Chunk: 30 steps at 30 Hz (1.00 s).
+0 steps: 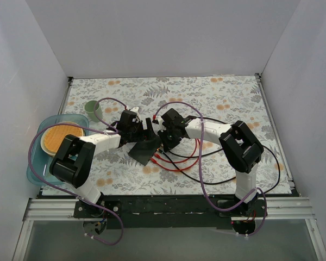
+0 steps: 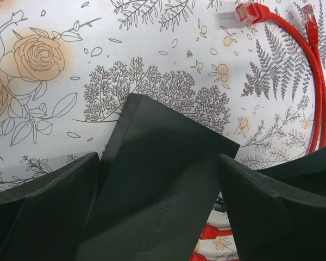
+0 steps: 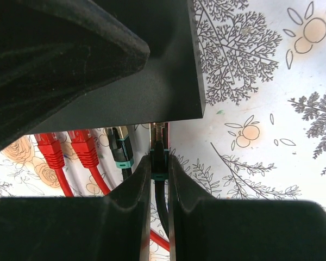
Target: Insert the plug into the switch port
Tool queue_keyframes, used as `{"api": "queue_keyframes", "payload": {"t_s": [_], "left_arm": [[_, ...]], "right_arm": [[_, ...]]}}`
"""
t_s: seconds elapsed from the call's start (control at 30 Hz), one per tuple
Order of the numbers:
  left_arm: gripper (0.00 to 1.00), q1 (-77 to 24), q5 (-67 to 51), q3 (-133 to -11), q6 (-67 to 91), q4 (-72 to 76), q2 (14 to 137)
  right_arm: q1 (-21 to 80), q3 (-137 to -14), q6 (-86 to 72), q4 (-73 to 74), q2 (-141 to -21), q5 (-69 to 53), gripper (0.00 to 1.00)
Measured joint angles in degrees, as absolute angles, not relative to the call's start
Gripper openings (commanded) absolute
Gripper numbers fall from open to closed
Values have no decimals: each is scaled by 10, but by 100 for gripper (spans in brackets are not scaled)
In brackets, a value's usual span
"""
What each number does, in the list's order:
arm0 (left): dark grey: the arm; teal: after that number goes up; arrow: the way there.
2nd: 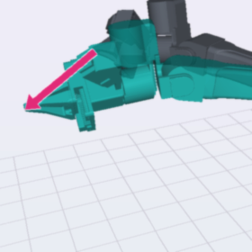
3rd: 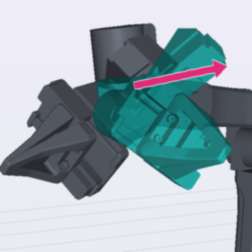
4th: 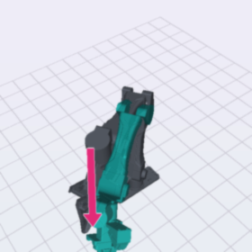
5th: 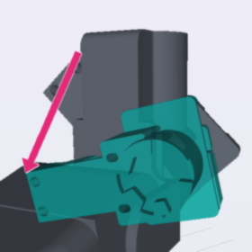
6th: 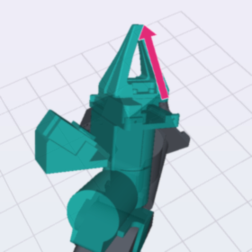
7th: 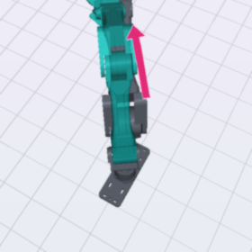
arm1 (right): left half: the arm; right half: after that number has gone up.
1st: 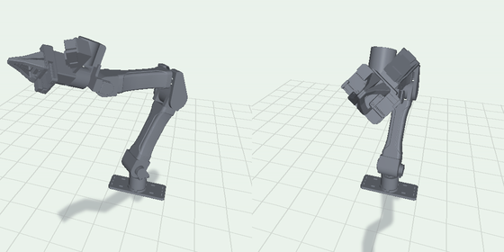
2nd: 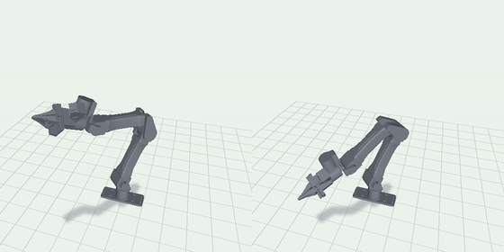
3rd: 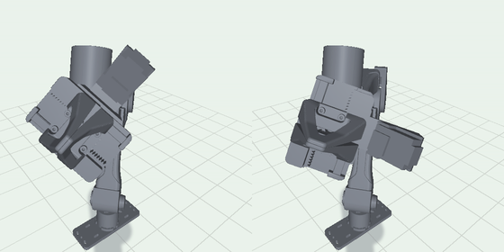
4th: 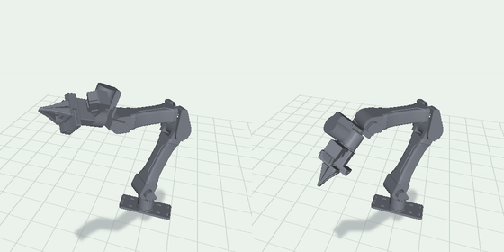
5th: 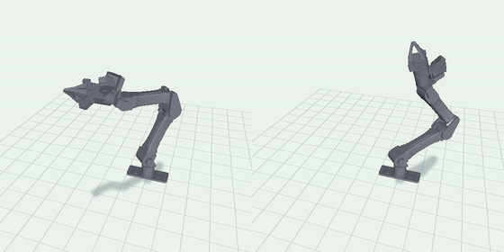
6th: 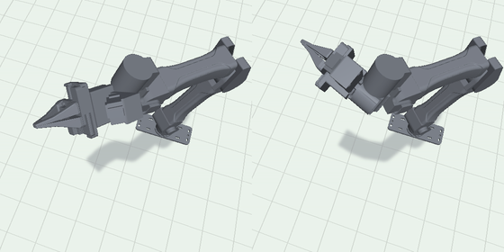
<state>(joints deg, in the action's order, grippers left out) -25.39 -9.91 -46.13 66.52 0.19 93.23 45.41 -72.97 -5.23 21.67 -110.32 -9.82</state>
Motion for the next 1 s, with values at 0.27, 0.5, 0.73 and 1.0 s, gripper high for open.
{"api": "queue_keyframes", "payload": {"t_s": [0.27, 0.5, 0.73, 1.0], "left_arm": [[82, -250, -106, -461, 662, 12, 937], [72, -245, -111, -461, 653, 18, 942], [68, -240, -117, -457, 644, 30, 945], [68, -233, -135, -440, 632, 66, 943]], "right_arm": [[460, -740, -45, 226, -1108, -69, 1], [463, -712, -43, 187, -1094, -66, 1], [463, -683, -43, 142, -1080, -59, 1], [464, -658, -32, 97, -1070, -48, 1]]}}
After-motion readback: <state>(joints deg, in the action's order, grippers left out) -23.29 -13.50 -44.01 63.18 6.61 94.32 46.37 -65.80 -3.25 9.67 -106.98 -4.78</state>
